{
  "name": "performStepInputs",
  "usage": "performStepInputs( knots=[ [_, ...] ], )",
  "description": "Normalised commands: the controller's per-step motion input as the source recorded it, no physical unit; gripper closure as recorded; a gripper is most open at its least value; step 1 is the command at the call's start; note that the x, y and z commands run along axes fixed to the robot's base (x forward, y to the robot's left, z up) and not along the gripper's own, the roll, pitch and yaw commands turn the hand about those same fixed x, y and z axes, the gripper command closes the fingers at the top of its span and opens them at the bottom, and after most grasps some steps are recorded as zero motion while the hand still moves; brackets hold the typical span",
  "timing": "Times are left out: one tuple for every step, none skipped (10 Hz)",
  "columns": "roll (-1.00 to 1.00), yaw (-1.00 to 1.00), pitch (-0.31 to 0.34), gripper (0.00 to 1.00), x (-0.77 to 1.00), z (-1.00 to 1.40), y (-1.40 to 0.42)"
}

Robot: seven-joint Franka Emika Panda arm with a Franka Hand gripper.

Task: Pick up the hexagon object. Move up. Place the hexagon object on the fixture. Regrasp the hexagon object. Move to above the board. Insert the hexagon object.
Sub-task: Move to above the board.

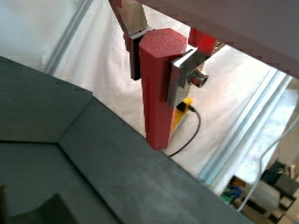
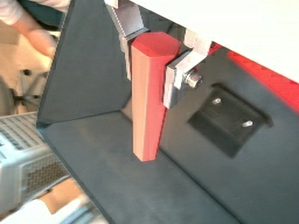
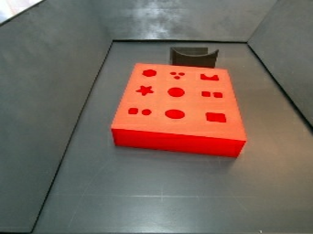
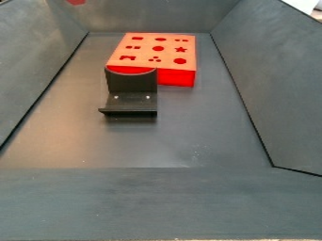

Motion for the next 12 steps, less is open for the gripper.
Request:
performStepInputs(
  knots=[
    [-1.0, -0.02, -0.057, 1.0, -0.98, 0.18, -1.0],
    [-1.0, -0.02, -0.093, 1.0, -1.0, 0.19, -0.96],
    [-1.0, -0.02, -0.117, 1.0, -1.0, 0.16, -0.91],
    [-1.0, -0.02, -0.132, 1.0, -1.0, 0.17, -0.9],
    [-1.0, -0.02, -0.142, 1.0, -1.0, 0.16, -0.87],
    [-1.0, -0.02, -0.149, 1.0, -1.0, 0.14, -0.84],
    [-1.0, -0.03, -0.156, 1.0, -1.0, 0.15, -0.82],
    [-1.0, -0.04, -0.171, 1.0, -0.84, 0.11, -0.64],
    [-1.0, -0.04, -0.181, 1.0, -0.57, 0.06, -0.38],
    [-1.0, -0.05, -0.172, 1.0, -0.35, 0.04, -0.2],
    [-1.0, -0.06, -0.154, 1.0, -0.18, 0.01, -0.09],
    [-0.8, -0.05, -0.123, 1.0, -0.12, 0.01, -0.05]
  ],
)
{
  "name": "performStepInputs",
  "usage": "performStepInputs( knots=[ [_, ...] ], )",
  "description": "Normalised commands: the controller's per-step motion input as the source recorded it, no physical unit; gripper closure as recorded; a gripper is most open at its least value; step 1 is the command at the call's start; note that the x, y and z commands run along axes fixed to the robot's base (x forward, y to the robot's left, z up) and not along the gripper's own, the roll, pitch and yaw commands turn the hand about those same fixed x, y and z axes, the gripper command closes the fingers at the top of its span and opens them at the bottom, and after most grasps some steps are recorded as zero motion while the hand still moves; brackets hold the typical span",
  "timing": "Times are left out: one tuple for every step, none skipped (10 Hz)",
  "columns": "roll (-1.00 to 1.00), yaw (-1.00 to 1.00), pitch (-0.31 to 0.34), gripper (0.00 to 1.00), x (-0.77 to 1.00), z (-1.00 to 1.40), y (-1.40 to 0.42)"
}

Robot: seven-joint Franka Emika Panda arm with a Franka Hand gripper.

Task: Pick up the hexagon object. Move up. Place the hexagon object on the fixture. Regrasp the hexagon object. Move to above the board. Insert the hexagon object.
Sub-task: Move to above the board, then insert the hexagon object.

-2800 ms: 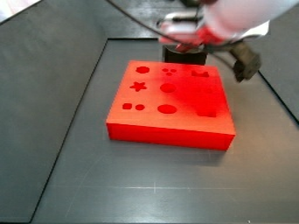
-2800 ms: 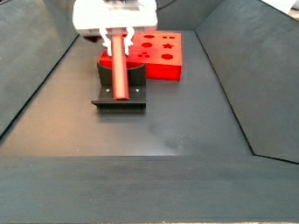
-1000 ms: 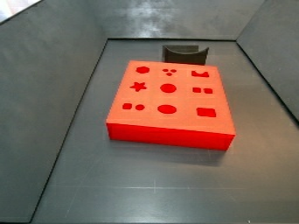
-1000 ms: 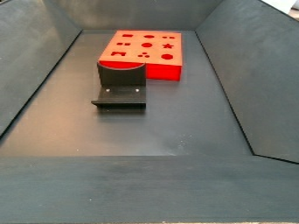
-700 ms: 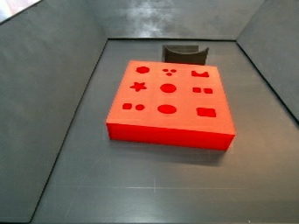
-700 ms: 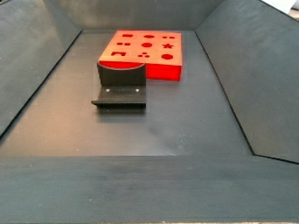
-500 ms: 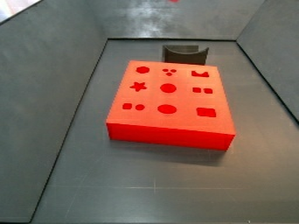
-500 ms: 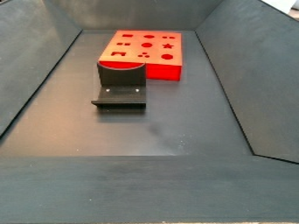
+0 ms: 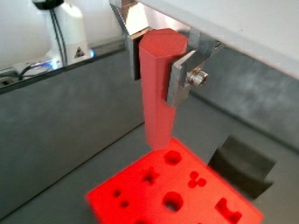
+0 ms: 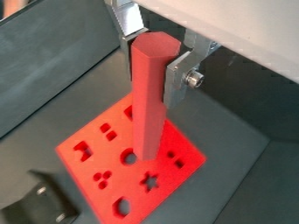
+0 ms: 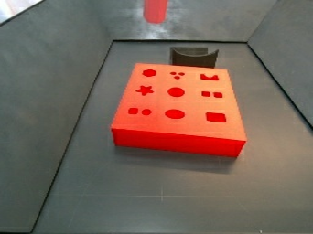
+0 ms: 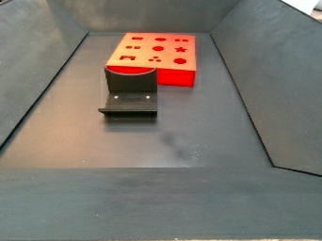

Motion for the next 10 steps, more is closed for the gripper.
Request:
performStepInputs(
  knots=[
    [-0.57, -0.04, -0.092, 1.0, -0.08, 0.0, -0.02],
    [-0.38, -0.03, -0.068, 1.0, -0.06, 0.0, -0.01],
    [-0.23, -0.02, -0.038, 1.0, -0.04, 0.0, 0.0],
    [-0.12, -0.51, -0.011, 1.0, 0.01, -0.11, 0.01],
    [0.0, 0.0, 0.0, 1.0, 0.0, -0.01, -0.04],
    [-0.14, -0.18, 0.043, 1.0, 0.31, -0.15, 0.23],
    [-0.11, -0.51, 0.074, 1.0, 0.29, -0.22, 0.32],
    [-0.07, -0.59, 0.1, 1.0, 0.24, -0.27, 0.29],
    [-0.07, -0.52, 0.091, 1.0, 0.15, -0.28, 0.37],
    [-0.13, -0.49, 0.019, 1.0, 0.1, -0.19, 0.35]
  ],
)
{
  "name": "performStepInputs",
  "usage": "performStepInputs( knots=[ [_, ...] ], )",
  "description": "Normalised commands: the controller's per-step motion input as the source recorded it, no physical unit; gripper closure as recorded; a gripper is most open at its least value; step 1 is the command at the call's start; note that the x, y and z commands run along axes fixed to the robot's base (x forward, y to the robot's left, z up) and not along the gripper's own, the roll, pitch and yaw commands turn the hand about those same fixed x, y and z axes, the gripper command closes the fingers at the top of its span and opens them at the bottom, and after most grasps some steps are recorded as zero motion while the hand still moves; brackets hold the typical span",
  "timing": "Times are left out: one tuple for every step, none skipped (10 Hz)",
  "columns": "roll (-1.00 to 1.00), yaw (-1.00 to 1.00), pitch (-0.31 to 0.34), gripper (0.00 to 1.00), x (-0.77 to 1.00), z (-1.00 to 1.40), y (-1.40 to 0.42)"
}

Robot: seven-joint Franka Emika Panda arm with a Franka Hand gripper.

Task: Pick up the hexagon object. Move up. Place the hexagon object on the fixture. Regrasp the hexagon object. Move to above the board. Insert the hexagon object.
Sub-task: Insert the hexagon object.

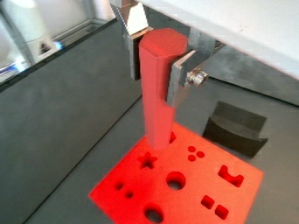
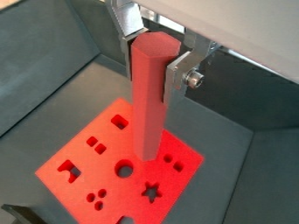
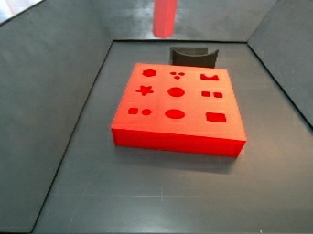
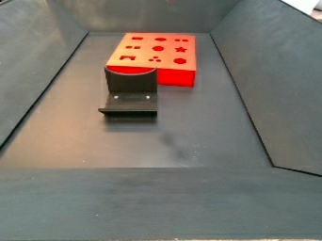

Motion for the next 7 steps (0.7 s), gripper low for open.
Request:
performStepInputs(
  knots=[
    [-0.15, -0.5, 0.0, 1.0, 0.01, -0.18, 0.33],
    [-0.2, -0.43, 0.0, 1.0, 0.0, -0.18, 0.36],
    [-0.44, -0.29, -0.071, 1.0, 0.0, -0.23, 0.32],
    [-0.48, -0.19, -0.117, 1.0, 0.0, -0.17, 0.39],
    [-0.5, -0.11, -0.139, 1.0, 0.0, -0.15, 0.45],
    [-0.5, -0.02, -0.113, 1.0, -0.05, -0.18, 0.54],
    [-0.48, 0.0, -0.057, 1.0, -0.13, -0.26, 0.62]
  ],
)
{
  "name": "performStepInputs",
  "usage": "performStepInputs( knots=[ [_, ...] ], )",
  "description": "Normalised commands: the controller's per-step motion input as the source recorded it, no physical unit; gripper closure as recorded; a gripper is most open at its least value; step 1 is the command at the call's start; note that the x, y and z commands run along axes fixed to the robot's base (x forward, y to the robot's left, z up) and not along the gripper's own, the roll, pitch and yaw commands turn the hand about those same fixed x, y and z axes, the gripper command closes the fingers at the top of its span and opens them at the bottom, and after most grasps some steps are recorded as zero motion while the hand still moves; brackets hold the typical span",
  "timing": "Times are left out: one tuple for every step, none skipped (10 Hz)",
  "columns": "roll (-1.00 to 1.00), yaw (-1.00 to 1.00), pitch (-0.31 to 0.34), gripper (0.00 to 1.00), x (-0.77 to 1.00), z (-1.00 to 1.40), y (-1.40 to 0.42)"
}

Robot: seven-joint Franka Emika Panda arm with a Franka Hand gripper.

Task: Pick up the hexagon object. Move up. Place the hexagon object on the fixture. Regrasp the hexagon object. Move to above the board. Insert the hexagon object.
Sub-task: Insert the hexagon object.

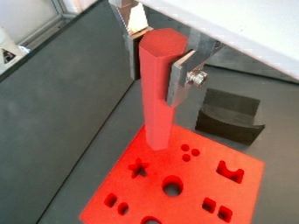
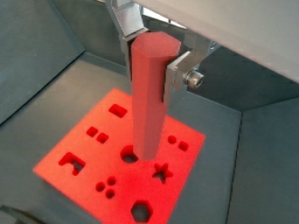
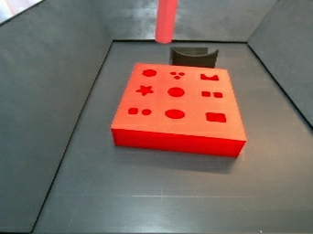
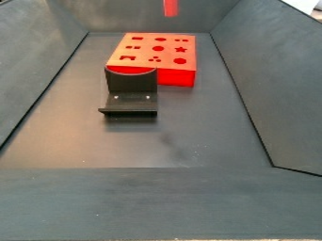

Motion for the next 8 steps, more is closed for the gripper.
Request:
performStepInputs(
  knots=[
    [-0.42, -0.03, -0.039, 1.0, -0.26, -0.37, 0.59],
    [-0.24, -0.19, 0.0, 1.0, -0.47, -0.73, 0.57],
    [-0.18, -0.39, 0.0, 1.0, -0.46, -0.73, 0.4],
    [-0.09, -0.53, 0.0, 1.0, -0.07, -0.23, 0.2],
    [0.0, -0.6, 0.003, 1.0, 0.0, 0.0, 0.02],
    [0.0, -0.66, 0.0, 1.0, -0.11, 0.03, 0.03],
    [0.0, -0.9, -0.107, 1.0, -0.08, 0.0, 0.0],
    [0.08, -0.8, -0.187, 1.0, -0.05, -0.19, 0.13]
  ],
)
